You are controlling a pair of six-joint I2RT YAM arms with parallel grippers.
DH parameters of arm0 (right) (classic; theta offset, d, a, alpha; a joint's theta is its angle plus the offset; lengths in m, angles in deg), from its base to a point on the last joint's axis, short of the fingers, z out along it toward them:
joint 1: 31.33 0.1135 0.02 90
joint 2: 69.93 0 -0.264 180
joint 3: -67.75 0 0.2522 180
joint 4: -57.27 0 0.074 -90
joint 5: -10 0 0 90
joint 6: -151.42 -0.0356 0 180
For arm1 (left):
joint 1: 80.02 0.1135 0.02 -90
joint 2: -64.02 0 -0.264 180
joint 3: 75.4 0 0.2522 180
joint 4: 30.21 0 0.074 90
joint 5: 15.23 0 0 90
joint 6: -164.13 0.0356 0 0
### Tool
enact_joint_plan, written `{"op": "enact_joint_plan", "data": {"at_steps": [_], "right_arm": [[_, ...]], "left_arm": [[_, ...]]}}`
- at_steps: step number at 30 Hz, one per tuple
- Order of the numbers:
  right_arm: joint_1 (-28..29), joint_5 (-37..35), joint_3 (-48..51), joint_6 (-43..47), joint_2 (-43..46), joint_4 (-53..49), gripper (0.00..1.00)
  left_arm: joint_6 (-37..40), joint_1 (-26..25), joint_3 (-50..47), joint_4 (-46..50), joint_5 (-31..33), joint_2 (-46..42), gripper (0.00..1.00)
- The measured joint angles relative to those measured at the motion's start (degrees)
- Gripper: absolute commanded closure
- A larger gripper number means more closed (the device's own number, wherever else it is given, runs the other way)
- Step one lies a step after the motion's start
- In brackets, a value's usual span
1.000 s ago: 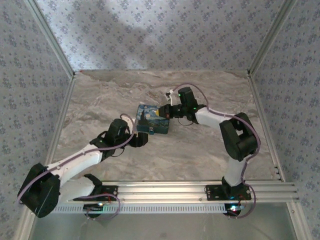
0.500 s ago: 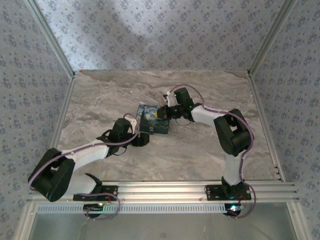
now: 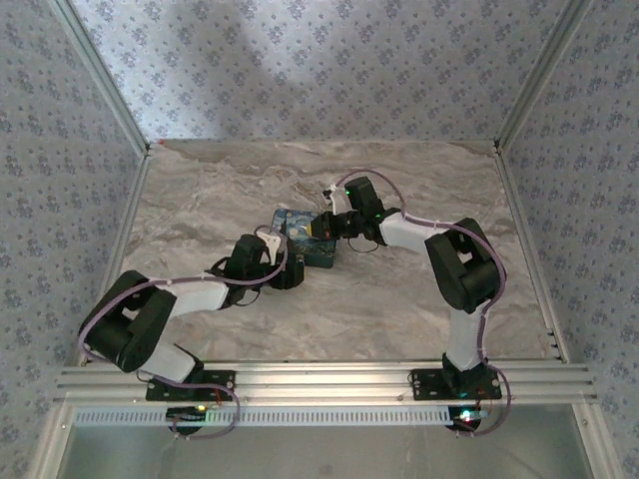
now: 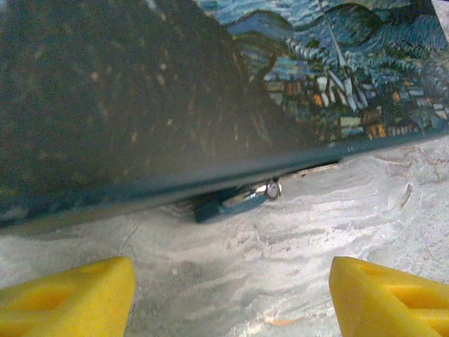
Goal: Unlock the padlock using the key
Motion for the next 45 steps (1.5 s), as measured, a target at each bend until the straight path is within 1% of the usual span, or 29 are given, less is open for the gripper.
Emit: {"op": "enact_joint_plan", "data": {"at_steps": [6, 12, 19, 29, 45], "right_arm": [[0.5, -0.6, 0.0, 0.0, 0.0, 0.3, 1.00], [0.7, -1.0, 0.0, 0.0, 0.0, 0.5, 0.99], [0.8, -1.7, 0.0, 0.0, 0.0, 0.8, 0.99], [0.8, -2.6, 0.0, 0.0, 0.0, 1.1, 0.99], [0.8, -3.0, 0.0, 0.0, 0.0, 1.3, 0.99]], "left_arm": [[-0.1, 0.0, 0.0, -4.5, -0.2, 3.2, 0.29], [-0.7, 0.1, 0.2, -7.1, -0.2, 5.5, 0.34], [-1.6, -0.2, 0.8, -9.5, 1.2, 7.6, 0.42], [-2.0, -1.1, 2.4, -9.4, 4.2, 9.4, 0.54], [-2.2, -2.3, 3.8, -8.0, 5.5, 10.1, 0.56]]}}
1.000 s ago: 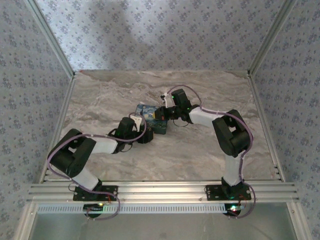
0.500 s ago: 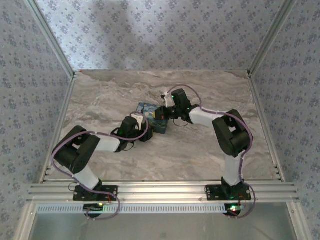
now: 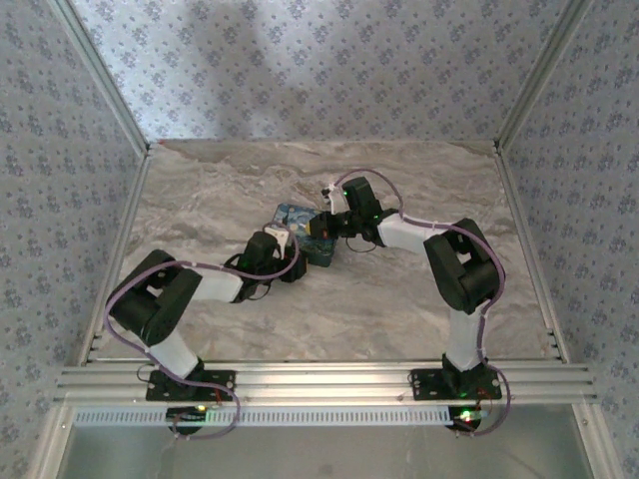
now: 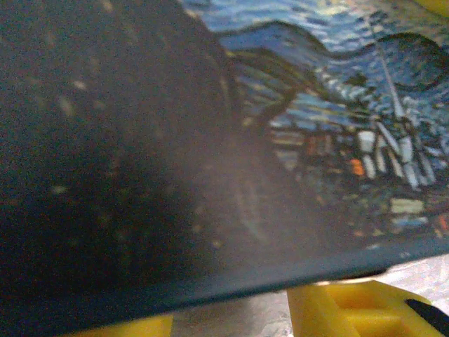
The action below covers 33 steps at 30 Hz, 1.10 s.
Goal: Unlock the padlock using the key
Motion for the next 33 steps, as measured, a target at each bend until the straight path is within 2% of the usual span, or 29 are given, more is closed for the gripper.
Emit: {"op": "enact_joint_plan", "data": {"at_steps": [8, 25, 33], "right_arm": [[0.2, 0.0, 0.0, 0.0, 0.0, 0.1, 0.99], [0.4, 0.1, 0.0, 0.0, 0.0, 0.2, 0.99], [0.5, 0.1, 0.0, 0.0, 0.0, 0.2, 0.99]], "left_arm": [[-2.4, -2.1, 0.3, -1.9, -2.9, 0.8, 0.57], [-9.3, -0.6, -1.9, -6.5, -0.8, 0.8, 0.57], [-10.3, -0.1, -2.0, -6.7, -1.1, 0.9, 0.64]]}}
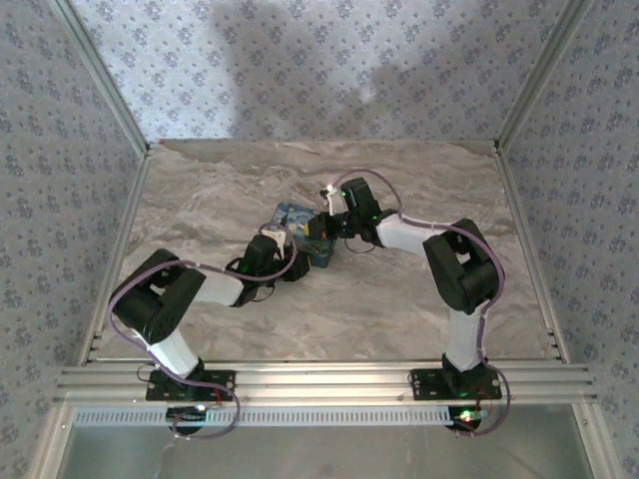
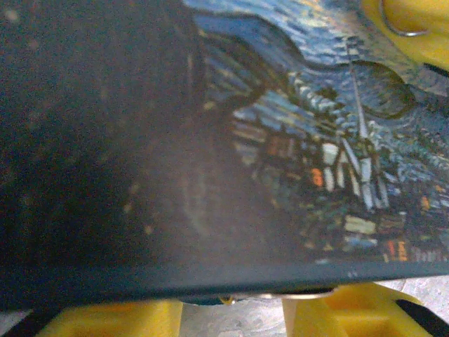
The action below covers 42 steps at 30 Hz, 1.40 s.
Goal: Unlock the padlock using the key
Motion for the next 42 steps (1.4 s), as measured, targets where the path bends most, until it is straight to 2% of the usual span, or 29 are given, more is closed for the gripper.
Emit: {"op": "enact_joint_plan", "data": {"at_steps": [25, 33, 42], "right_arm": [[0.3, -0.3, 1.8, 1.6, 2.1, 0.3, 1.00], [0.5, -4.3, 9.9, 5.5, 15.0, 1.6, 1.00], [3.8, -10.6, 27.1, 10.4, 30.4, 3.3, 0.99]], "left_arm": [[-4.0, 0.3, -0.4, -0.8, -0.8, 0.0, 0.76], [-7.2, 0.4, -0.4, -0.7, -2.6, -0.5, 0.78], [-10.7, 0.4, -0.3, 2.6, -6.3, -3.9, 0.79]]}}
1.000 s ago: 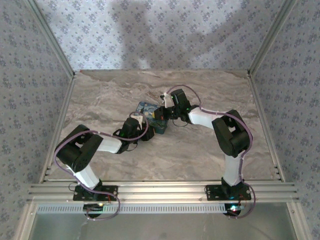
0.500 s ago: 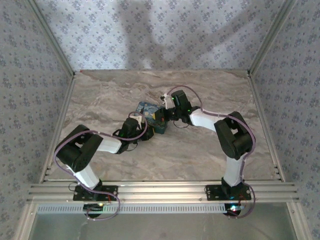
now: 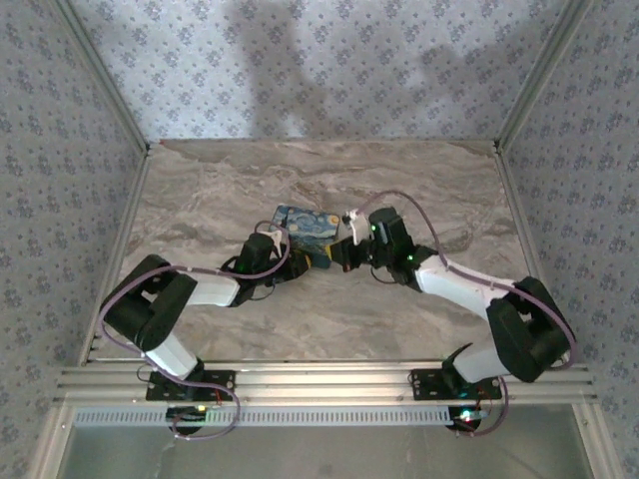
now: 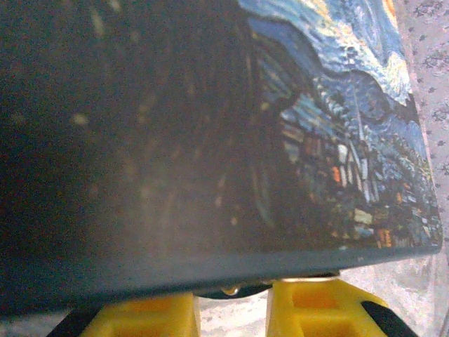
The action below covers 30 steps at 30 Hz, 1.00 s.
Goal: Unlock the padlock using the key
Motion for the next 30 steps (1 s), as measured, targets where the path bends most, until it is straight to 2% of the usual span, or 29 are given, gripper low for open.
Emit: {"op": "enact_joint_plan", "data": {"at_steps": [8, 14, 30], "right_arm": [[4.6, -3.0, 11.5, -0.1, 0.6, 6.3, 0.99], [6.8, -3.8, 12.5, -2.9, -6.7, 15.8, 0.99], [5.6, -3.3, 14.6, -12.9, -20.3, 36.9, 1.00]], "left_arm": [[-1.9, 0.0, 0.2, 1.9, -1.1, -0.7, 0.79], [-3.1, 0.0, 0.4, 1.9, -1.8, -0.7, 0.79], [-3.8, 0.0, 0.7, 1.9, -1.9, -0.7, 0.79]]}}
